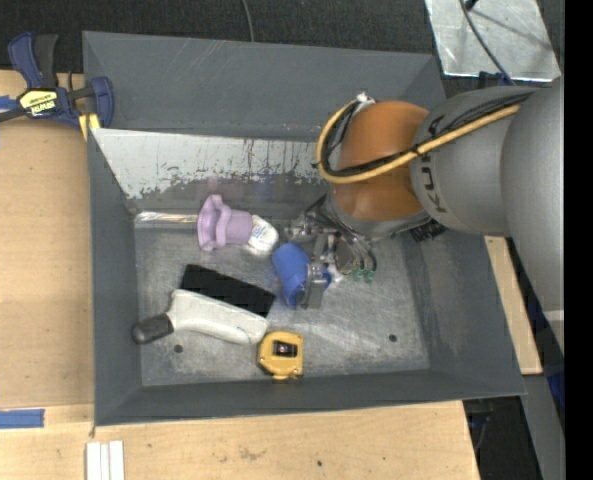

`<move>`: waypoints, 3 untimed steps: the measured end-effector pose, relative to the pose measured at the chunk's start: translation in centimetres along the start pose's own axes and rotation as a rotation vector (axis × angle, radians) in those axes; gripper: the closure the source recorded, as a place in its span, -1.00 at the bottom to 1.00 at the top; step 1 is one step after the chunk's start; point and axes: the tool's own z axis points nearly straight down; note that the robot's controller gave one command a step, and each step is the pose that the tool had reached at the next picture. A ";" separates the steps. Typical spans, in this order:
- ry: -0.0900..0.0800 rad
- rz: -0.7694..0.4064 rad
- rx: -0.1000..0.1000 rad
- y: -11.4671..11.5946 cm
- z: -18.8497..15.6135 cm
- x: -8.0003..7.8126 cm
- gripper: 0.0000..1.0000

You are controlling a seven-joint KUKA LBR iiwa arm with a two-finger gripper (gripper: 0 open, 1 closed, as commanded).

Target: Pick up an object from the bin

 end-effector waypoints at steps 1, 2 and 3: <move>0.000 0.000 0.000 0.0 0.0 0.0 1.00; 0.000 0.000 0.000 0.0 -0.1 0.0 1.00; 0.009 0.000 0.001 0.0 -0.6 0.1 1.00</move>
Offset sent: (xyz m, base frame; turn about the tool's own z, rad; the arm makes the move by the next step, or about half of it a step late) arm -0.0001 0.0001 0.0016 0.0000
